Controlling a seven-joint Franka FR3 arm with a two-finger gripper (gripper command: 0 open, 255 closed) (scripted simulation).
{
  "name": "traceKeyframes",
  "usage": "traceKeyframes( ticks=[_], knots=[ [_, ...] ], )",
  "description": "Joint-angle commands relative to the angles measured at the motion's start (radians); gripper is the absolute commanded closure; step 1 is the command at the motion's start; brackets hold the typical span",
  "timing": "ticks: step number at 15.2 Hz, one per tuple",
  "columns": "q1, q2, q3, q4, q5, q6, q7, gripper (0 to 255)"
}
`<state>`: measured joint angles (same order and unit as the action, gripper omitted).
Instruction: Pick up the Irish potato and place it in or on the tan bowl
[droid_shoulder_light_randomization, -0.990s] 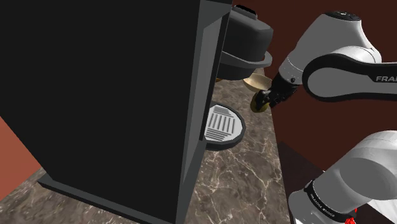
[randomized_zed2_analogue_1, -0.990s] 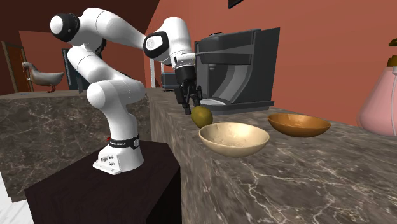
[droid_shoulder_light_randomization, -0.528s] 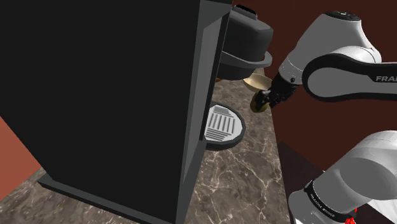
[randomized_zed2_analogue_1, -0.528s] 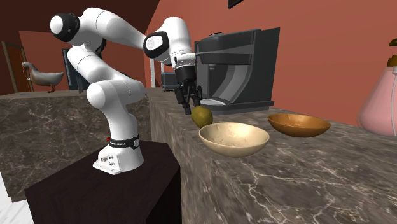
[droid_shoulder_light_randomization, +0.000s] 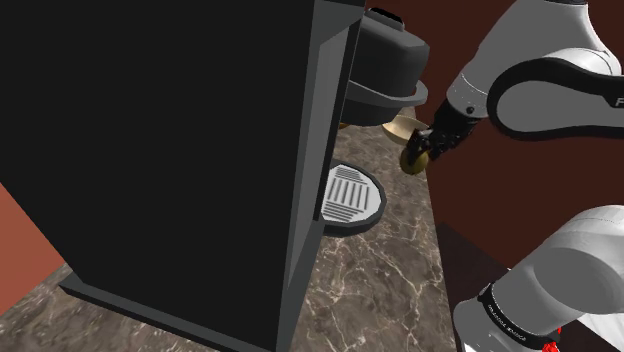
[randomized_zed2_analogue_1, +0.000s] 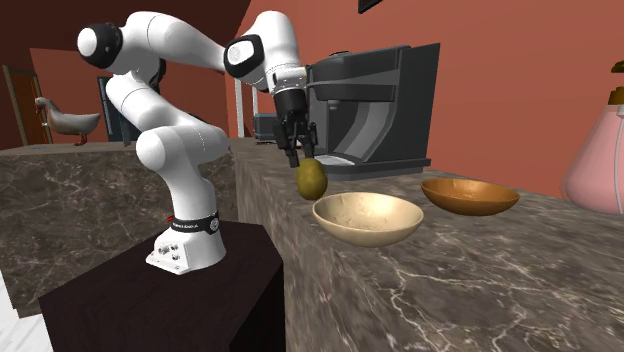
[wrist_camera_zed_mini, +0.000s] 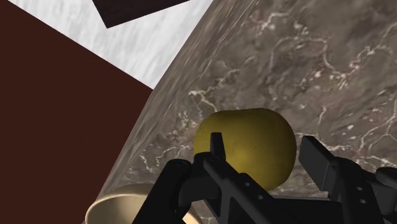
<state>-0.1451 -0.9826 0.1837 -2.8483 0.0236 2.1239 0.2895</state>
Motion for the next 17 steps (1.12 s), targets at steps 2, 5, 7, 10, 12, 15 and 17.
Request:
traceKeyframes(
  ticks=[2, 5, 7, 10, 12, 15, 17],
  knots=[
    [-0.002, 0.000, -0.003, 0.041, -0.002, -0.040, -0.002, 255],
    [-0.005, -0.002, -0.008, 0.080, -0.005, -0.082, -0.007, 255],
    [-0.006, -0.002, -0.011, 0.107, -0.007, -0.108, -0.009, 255],
    [-0.007, -0.002, -0.013, 0.104, -0.008, -0.105, -0.011, 0],
    [-0.074, 0.106, -0.040, 0.133, 0.181, -0.125, 0.235, 0],
    [-0.131, 0.210, -0.096, 0.096, 0.503, -0.074, 0.574, 0],
    [-0.126, 0.218, -0.093, 0.087, 0.515, -0.056, 0.578, 0]
  ],
)
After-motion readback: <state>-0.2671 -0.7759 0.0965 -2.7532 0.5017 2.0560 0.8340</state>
